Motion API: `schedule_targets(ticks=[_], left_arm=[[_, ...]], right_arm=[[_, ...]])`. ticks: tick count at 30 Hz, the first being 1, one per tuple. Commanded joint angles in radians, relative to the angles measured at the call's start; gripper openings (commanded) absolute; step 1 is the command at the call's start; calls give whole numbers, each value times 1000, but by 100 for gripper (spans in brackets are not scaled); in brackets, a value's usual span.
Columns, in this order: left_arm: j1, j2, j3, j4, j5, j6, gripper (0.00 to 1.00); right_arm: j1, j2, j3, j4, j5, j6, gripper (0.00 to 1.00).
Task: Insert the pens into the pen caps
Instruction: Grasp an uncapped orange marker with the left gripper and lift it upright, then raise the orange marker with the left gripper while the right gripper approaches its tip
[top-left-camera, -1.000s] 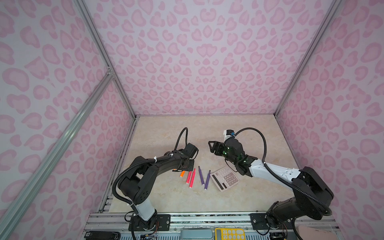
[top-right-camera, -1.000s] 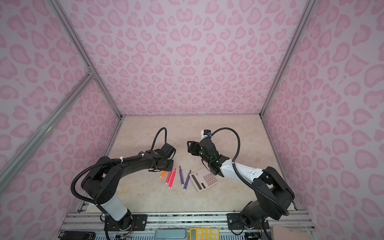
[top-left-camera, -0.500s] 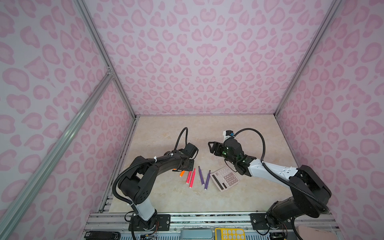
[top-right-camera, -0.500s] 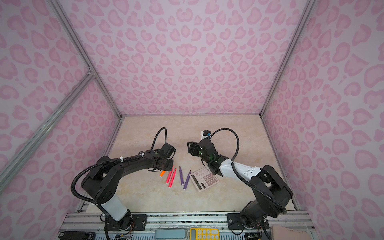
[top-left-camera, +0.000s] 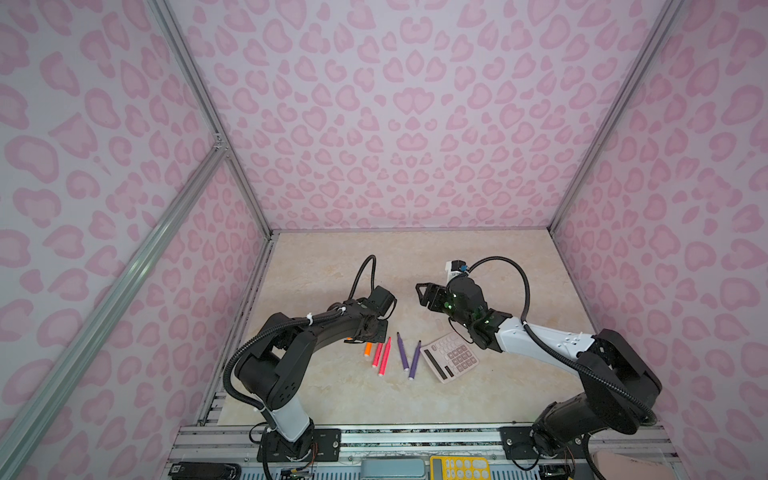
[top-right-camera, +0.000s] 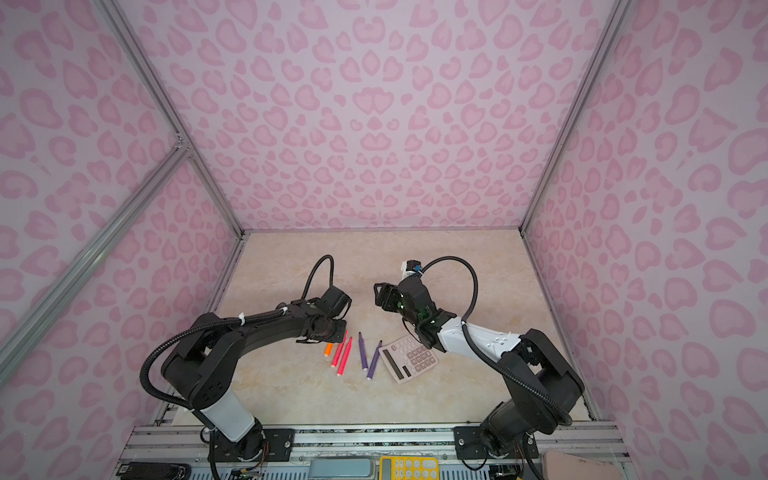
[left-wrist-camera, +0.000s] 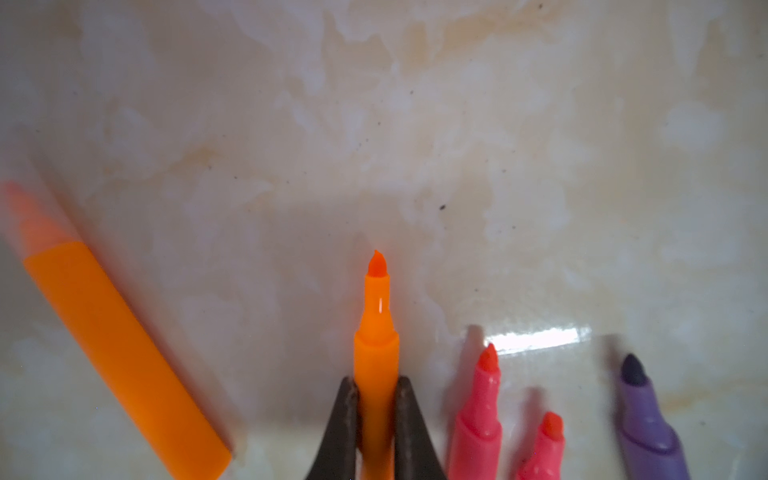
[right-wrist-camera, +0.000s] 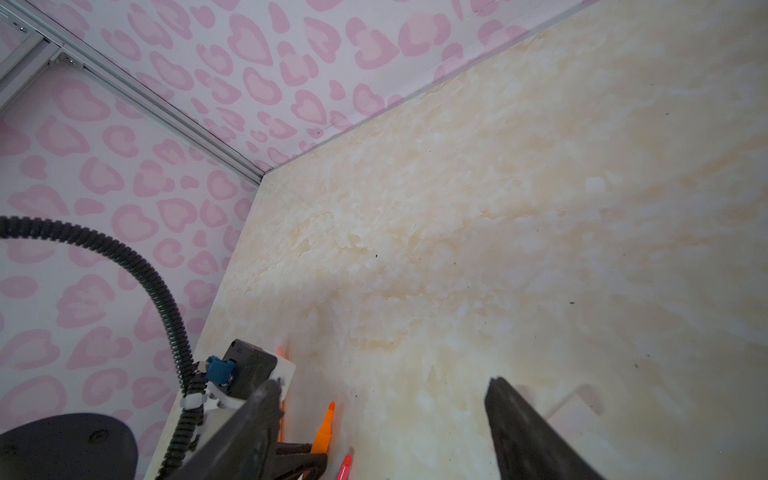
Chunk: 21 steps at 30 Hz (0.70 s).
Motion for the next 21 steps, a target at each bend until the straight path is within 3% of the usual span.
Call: schedule_targets(ticks=[1,5,14,21], left_arm=[[2,-10,4,-8,-4,-5,4],[2,-145,-61,57,-30,-10,4],[2,-562,-266,232,-54,-16,3],[2,-703,-342,316,10,-8,3]], right_arm=[[0,-2,-7,22,-5,-2,79],[28,9,7,39,-34,9,79],[170,32,55,53,25,-18,79],[242,53,80,79,11,-19,72]])
